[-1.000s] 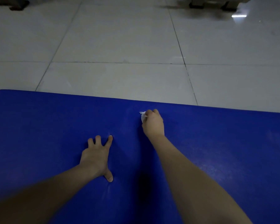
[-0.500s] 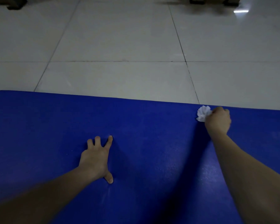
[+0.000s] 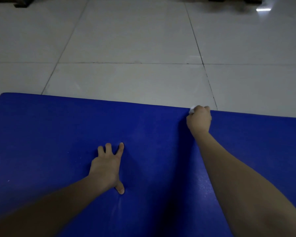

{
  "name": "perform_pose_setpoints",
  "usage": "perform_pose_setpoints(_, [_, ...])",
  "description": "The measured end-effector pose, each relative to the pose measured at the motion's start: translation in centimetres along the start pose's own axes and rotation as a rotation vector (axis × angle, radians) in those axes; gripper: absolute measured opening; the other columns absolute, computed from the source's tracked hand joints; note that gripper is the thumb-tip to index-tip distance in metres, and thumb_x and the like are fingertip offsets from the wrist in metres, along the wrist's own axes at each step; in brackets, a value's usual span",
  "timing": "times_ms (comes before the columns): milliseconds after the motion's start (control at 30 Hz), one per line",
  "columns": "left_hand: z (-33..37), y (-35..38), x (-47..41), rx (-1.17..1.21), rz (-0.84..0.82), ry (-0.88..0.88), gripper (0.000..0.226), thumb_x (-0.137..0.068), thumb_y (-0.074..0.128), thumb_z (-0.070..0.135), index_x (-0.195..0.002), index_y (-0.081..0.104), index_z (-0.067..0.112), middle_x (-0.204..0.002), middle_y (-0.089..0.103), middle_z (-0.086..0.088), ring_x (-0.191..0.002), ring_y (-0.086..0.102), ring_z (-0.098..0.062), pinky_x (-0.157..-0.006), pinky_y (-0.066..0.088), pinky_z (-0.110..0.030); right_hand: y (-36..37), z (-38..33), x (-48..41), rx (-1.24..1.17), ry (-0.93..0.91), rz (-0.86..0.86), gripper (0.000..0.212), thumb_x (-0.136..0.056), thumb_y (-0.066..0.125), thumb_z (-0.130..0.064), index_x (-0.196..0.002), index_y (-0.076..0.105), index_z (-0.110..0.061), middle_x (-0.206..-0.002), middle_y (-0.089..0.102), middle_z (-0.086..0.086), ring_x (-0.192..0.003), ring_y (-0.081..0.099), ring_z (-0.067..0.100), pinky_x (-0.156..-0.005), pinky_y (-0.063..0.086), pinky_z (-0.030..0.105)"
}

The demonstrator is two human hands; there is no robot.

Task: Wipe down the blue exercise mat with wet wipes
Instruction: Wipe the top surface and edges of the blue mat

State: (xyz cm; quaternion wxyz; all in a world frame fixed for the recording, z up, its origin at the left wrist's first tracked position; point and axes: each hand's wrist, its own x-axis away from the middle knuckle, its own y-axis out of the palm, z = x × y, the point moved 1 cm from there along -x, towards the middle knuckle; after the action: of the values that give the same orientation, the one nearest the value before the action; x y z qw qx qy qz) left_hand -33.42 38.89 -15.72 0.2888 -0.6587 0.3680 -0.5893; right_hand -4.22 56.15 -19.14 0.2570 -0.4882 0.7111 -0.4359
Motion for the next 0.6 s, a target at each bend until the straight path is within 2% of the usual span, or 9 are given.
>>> perform_pose_setpoints(67, [0.1, 0.0, 0.0, -0.010, 0.004, -0.004, 0.163, -0.044, 0.090, 0.070, -0.158, -0.019, 0.028, -0.147, 0.012, -0.011, -0.134, 0.025, -0.031, -0.079, 0.057, -0.030, 1.0, -2.0, 1.2, -0.002, -0.076, -0.040, 0.013, -0.096, 0.049, -0.002, -0.088, 0.059, -0.001, -0.109, 0.047, 0.012, -0.062, 0.044, 0.019, -0.051, 0.036, 0.026])
perform_pose_setpoints(133, [0.1, 0.0, 0.0, -0.025, 0.004, -0.009, 0.163, -0.045, 0.089, 0.072, -0.158, -0.019, 0.028, -0.147, 0.012, -0.011, -0.134, 0.026, -0.031, -0.075, 0.056, -0.028, 2.2, -4.2, 2.5, -0.030, -0.154, -0.080, 0.021, -0.100, 0.047, -0.009, -0.080, 0.053, -0.004, -0.107, 0.045, 0.011, -0.059, 0.040, 0.016, -0.048, 0.031, 0.025])
perform_pose_setpoints(300, [0.0, 0.0, 0.0, -0.067, 0.015, -0.012, 0.163, -0.044, 0.085, 0.077, -0.158, -0.021, 0.027, -0.148, 0.012, -0.013, -0.132, 0.027, -0.032, -0.073, 0.056, -0.028, 5.3, -9.6, 6.1, -0.134, -0.295, -0.228, 0.019, -0.097, 0.048, -0.010, -0.079, 0.050, -0.005, -0.111, 0.044, 0.012, -0.057, 0.041, 0.017, -0.050, 0.033, 0.025])
perform_pose_setpoints(400, [0.1, 0.0, 0.1, -0.076, 0.010, -0.020, 0.164, -0.043, 0.085, 0.078, -0.158, -0.021, 0.027, -0.148, 0.012, -0.013, -0.132, 0.027, -0.032, -0.073, 0.056, -0.029, 6.2, -11.2, 7.6, -0.084, -0.393, -0.276, 0.019, -0.098, 0.047, -0.013, -0.080, 0.050, -0.006, -0.113, 0.047, 0.015, -0.061, 0.041, 0.020, -0.058, 0.039, 0.031])
perform_pose_setpoints(500, [0.2, -0.1, 0.0, -0.057, -0.003, -0.032, 0.164, -0.044, 0.087, 0.075, -0.157, -0.022, 0.028, -0.148, 0.011, -0.012, -0.133, 0.025, -0.031, -0.074, 0.057, -0.029, 4.7, -10.8, 7.5, -0.121, -0.374, -0.220, 0.021, -0.102, 0.046, -0.020, -0.090, 0.055, -0.006, -0.116, 0.050, 0.012, -0.065, 0.048, 0.022, -0.057, 0.040, 0.032])
perform_pose_setpoints(600, [0.2, -0.2, 0.0, -0.036, -0.012, -0.028, 0.164, -0.044, 0.089, 0.072, -0.158, -0.020, 0.028, -0.149, 0.010, -0.012, -0.135, 0.024, -0.032, -0.078, 0.058, -0.031, 1.9, -7.7, 6.4, -0.116, -0.232, -0.150, 0.022, -0.095, 0.053, -0.018, -0.113, 0.059, -0.008, -0.125, 0.049, 0.009, -0.075, 0.059, 0.028, -0.060, 0.048, 0.035])
